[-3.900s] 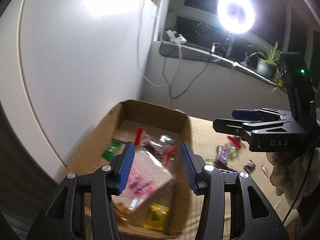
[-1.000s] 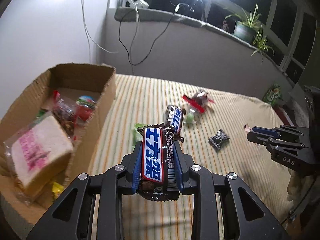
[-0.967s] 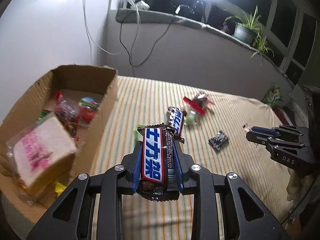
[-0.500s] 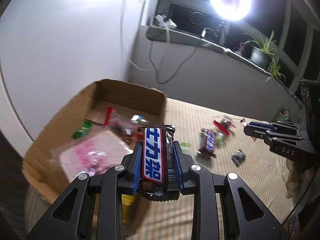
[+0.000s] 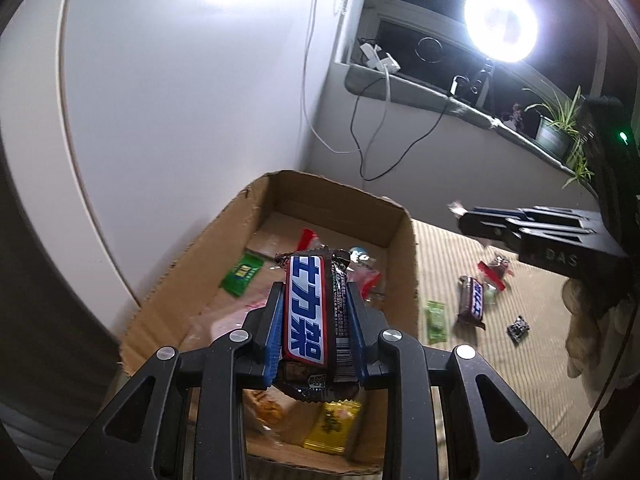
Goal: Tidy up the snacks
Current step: 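Carry the Snickers bar and pink candy into the box and open both grippers, then move both grippers back over the snacks on the bed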
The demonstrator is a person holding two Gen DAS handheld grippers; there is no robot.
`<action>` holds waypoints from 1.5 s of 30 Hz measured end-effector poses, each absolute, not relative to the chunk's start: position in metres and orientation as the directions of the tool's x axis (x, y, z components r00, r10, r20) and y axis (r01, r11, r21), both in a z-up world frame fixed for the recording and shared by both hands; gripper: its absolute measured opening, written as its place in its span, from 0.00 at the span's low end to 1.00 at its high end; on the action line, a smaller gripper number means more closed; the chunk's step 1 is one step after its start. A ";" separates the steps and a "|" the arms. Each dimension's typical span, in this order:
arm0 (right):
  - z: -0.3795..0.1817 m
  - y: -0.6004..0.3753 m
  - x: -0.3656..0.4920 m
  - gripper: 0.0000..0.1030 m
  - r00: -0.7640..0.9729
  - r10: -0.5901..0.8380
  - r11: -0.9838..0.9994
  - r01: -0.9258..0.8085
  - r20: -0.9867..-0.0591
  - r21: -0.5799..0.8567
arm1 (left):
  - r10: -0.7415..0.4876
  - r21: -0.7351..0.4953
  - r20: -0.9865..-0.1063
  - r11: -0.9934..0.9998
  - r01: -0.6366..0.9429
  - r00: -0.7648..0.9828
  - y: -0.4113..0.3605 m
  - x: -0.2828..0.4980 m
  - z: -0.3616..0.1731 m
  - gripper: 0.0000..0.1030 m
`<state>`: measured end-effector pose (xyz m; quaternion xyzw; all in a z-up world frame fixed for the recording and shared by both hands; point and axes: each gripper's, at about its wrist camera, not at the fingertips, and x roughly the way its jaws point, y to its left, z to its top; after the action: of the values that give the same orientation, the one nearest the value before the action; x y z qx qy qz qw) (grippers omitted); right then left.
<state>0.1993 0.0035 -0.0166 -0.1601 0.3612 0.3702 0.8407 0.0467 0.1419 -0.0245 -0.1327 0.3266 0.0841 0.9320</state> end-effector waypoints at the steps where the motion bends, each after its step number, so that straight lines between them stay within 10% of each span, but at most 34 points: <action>1: -0.017 0.011 0.200 0.19 0.460 0.510 0.668 -0.744 -0.727 -0.002 | 0.072 -0.193 -0.632 0.949 -0.247 0.772 0.144 0.047 -0.025 0.26; 32: -0.067 0.109 0.237 0.20 0.368 0.490 0.614 -0.789 -0.790 0.013 | 0.084 -0.188 -0.664 0.943 -0.275 0.743 0.161 0.058 -0.040 0.29; 38: -0.060 0.105 0.233 0.65 0.397 0.497 0.620 -0.785 -0.772 -0.005 | 0.091 -0.181 -0.657 0.945 -0.274 0.749 0.160 0.056 -0.037 0.45; 45: -0.049 0.095 0.224 0.80 0.428 0.506 0.626 -0.780 -0.749 -0.023 | 0.090 -0.176 -0.648 0.948 -0.264 0.756 0.153 0.051 -0.032 0.48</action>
<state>0.2241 0.0951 -0.0493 -0.1870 0.3656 0.3900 0.8242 0.0509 0.1527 -0.0320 -0.1291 0.3360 0.0953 0.9281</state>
